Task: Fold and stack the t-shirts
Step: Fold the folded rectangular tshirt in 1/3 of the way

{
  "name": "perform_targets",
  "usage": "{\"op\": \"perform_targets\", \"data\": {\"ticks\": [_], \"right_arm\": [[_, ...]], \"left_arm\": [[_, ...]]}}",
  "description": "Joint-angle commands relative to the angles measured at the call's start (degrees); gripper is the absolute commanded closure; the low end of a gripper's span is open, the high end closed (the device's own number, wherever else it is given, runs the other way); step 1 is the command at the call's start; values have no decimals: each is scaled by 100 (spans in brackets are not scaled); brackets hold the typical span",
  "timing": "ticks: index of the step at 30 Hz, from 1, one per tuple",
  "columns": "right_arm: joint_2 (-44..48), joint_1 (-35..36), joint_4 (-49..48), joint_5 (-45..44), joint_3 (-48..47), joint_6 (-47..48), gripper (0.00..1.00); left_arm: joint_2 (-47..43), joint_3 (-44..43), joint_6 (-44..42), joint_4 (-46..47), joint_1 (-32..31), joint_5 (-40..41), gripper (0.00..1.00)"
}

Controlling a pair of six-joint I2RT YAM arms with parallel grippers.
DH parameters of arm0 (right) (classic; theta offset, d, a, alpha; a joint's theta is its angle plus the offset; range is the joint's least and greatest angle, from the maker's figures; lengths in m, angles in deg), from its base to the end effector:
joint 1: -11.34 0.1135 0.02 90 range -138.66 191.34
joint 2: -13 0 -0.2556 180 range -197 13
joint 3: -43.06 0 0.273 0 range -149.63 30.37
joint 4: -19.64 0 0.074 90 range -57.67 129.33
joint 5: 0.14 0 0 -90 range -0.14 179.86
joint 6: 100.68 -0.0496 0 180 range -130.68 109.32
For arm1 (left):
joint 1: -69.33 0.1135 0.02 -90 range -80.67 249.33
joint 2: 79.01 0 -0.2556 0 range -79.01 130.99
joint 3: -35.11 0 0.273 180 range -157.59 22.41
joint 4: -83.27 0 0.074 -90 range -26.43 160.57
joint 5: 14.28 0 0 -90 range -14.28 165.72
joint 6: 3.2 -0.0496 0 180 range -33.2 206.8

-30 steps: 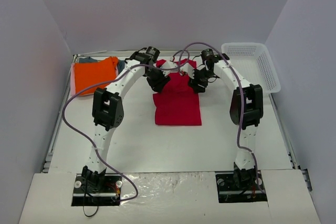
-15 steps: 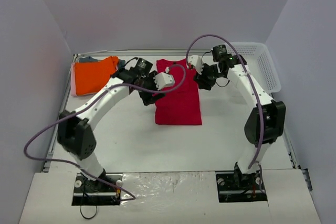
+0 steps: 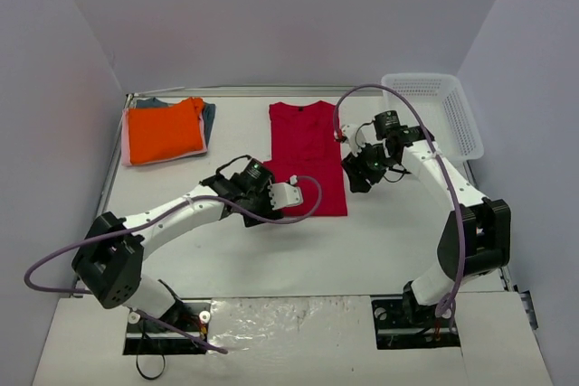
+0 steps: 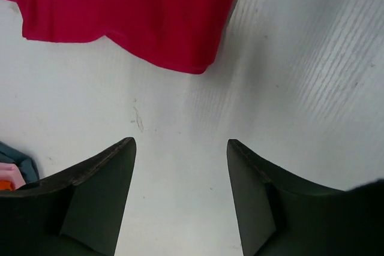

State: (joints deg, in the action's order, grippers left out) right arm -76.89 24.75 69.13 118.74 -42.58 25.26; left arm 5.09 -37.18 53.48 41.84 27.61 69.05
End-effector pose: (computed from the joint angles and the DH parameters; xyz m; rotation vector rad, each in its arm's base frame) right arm 0.3458 0.1071 0.2542 -1.1825 2.0906 0.4513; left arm 0.2460 -0.2271 0.2131 1.5625 1.9553 -0.2063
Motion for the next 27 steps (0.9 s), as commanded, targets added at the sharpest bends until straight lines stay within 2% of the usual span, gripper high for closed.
{"op": "perform_targets", "data": {"ticks": [1,9,16,27], "right_arm": [[138,-66,-84,-5,297,-351,50],[33,-532,-243,-243,308,-465,50],[-55,-594,-217,-322,211,-509,51],[-3,-611,-225,-331,219,-466,50]], "left_arm": [[-236,175,168,947,-187,307,40],[-7,738,388,1782,-513,131,42],[274,800,432,2117,-531,123,44],[810,493,326,1889,-531,588,50]]}}
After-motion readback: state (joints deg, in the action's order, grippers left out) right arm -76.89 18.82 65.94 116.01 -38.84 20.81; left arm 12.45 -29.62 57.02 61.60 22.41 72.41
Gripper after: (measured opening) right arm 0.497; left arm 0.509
